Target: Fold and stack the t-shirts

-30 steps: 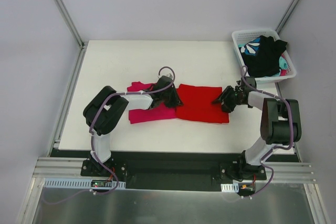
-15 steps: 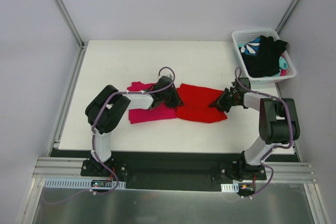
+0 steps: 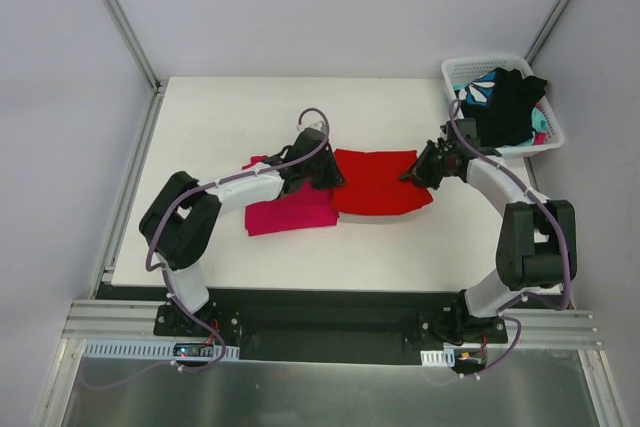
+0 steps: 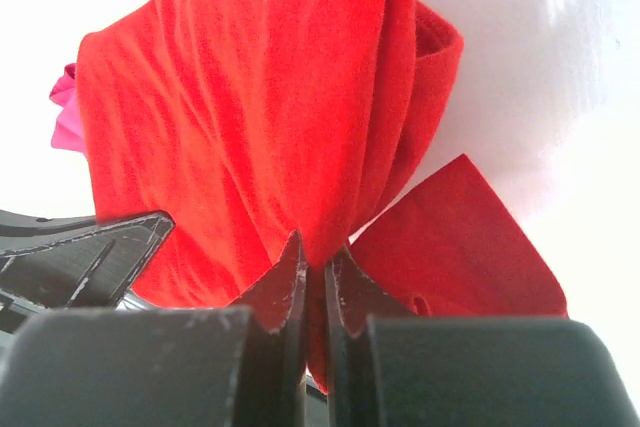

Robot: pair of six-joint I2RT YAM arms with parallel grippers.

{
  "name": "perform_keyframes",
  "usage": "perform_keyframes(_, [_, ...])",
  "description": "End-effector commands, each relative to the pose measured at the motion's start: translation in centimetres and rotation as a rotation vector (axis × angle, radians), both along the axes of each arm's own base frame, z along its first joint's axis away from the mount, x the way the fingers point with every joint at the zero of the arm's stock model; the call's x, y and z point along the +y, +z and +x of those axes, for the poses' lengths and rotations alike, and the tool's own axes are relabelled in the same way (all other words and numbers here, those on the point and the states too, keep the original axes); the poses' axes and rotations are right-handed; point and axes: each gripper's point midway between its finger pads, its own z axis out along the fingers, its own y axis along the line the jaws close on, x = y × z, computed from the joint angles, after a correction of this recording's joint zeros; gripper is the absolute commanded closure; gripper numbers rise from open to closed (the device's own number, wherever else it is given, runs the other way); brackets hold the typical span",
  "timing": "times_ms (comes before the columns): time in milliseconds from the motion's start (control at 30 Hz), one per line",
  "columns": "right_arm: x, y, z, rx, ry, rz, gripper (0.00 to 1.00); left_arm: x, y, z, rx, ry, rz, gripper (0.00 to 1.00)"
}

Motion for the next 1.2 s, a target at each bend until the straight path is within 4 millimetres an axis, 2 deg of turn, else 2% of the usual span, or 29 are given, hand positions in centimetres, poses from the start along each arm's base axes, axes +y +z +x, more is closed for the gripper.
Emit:
perform_keyframes(0, [0.0, 3.7, 0.1, -0.06, 0.019, -0.023, 0.99, 0.7, 5.7, 1.2, -0.125, 0.019, -0.017, 1.0])
perform_keyframes(267, [0.7, 5.1, 0.3, -0.079, 0.029, -0.02, 0.99, 1.5, 7.9, 1.2, -0.174, 0.031, -0.015, 1.0])
perform_keyframes(467, [2.3, 6.0, 0.7, -0.094, 0.055, -0.015, 0.99, 3.4, 7.7, 0.8, -0.159, 0.051, 0.019, 1.0])
perform_keyframes(600, [3.9, 6.4, 1.0, -0.098, 0.089, -0.017, 0.99, 5.8, 8.1, 1.1, -0.17, 0.089, 0.026, 1.0])
perform_keyframes(633, [4.4, 6.5, 1.0, -0.098, 0.096, -0.015, 0.99, 6.4, 7.7, 1.0, -0.163, 0.096, 0.035, 1.0])
perform_keyframes(667, [4.7, 7.0, 1.4, -0.109, 0.098, -0.018, 0.99, 6.9, 8.3, 0.9, -0.174, 0.103, 0.03, 1.0])
perform_keyframes(900, [8.8, 6.9, 1.5, -0.106, 0.162, -0.022, 0.99, 10.8, 8.6, 0.6, -0.185, 0.165, 0.046, 1.0])
perform_keyframes(933, [9.3, 6.4, 1.6, -0.095, 0.169, -0.028, 0.99, 11.7, 8.4, 0.5, -0.182, 0.181, 0.049, 1.0])
perform_keyframes(1167, [12.5, 6.2, 1.8, -0.093, 0.207, -0.025, 0.99, 15.1, 7.4, -0.5, -0.162, 0.239, 0.055, 1.0])
